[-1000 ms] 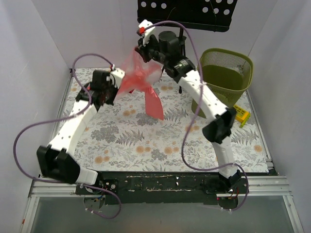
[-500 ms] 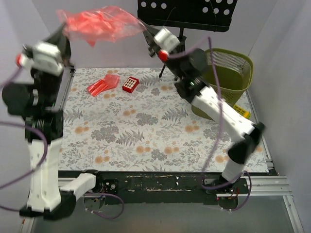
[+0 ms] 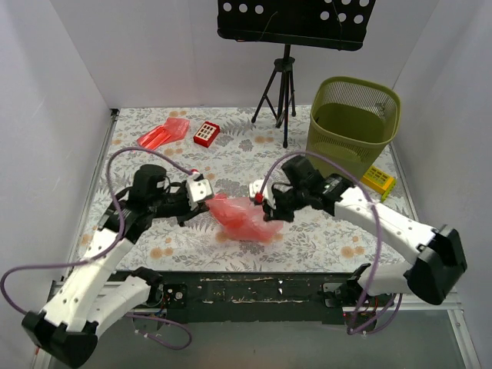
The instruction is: Put the trash bags into the trash bin
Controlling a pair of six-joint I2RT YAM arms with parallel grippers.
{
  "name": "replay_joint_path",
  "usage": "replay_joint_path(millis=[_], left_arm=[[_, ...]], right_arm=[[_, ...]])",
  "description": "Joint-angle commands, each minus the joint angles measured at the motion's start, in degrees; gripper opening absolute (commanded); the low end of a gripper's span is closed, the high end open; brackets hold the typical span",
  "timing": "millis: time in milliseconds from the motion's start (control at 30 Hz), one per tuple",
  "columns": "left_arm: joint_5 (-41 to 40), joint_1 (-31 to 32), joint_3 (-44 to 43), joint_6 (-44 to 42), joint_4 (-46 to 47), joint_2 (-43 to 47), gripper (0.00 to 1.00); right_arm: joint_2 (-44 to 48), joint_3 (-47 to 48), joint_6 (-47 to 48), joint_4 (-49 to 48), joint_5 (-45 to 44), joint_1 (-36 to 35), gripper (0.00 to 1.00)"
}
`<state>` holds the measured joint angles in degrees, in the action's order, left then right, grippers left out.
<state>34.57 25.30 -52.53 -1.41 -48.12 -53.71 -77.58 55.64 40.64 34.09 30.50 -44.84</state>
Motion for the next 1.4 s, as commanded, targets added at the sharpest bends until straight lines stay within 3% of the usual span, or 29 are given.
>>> replay_joint_path(millis=[0,100,233,267,300,333,400,500,733,833,1000,1167,1367], left_arm=[[0.43,0.28,-3.18,15.55,11.03,5.56,0.0],[-6.15,0.28,-6.08,20.2,11.64,4.23,0.0],[-20.73,0.01,-8.55,27.23,16.02,3.71,0.0],[-25.03,-0.25,-9.25,29.51,17.34,3.53,0.14],[-28.73,-0.69,-9.6,33.28,18.75,3.44,0.44],[-30.42,-1.47,-10.3,36.01,18.76,3.44,0.6],[-29.21,-2.62,-12.06,41.28,15.88,3.18,0.77],[-26.4,-2.97,-11.72,48.67,14.28,5.54,0.85],[-14.29,-4.21,-1.36,58.27,18.14,11.16,0.81],[-5.49,-4.21,4.61,60.11,26.02,12.14,0.78],[-16.88,-4.29,13.32,65.04,46.76,8.99,0.76],[-24.1,-4.29,15.44,64.96,68.03,0.47,0.73],[-22.7,-4.56,11.75,66.44,76.68,-5.61,0.67]], right_arm=[[5.09,15.09,-4.78,-4.04,4.13,-0.07,0.01],[1.39,23.79,-7.14,-1.22,2.12,0.01,0.01],[-2.21,32.67,-19.96,-7.97,-9.39,0.98,0.01],[-3.35,34.78,-23.29,-9.2,-11.5,1.59,0.01],[-4.85,37.41,-28.29,-10.69,-13.78,2.03,0.01],[-6.51,40.57,-32.51,-11.32,-14.67,2.82,0.01],[-10.82,47.6,-40.17,-10.97,-14.68,4.93,0.01],[-15.4,54.82,-42.84,-11.84,-16.88,5.38,0.01],[-21.03,64.15,-41.87,-13.34,-25.38,4.41,0.01],[-22.78,66.7,-41.79,-14.66,-29.09,3.27,0.01],[-26.74,72.32,-42.22,-14.84,-31.65,1.77,0.01],[-26.92,72.86,-41.0,-13.52,-31.03,1.69,0.01],[-25.69,69.96,-38.97,-13.43,-32.08,1.69,0.01]])
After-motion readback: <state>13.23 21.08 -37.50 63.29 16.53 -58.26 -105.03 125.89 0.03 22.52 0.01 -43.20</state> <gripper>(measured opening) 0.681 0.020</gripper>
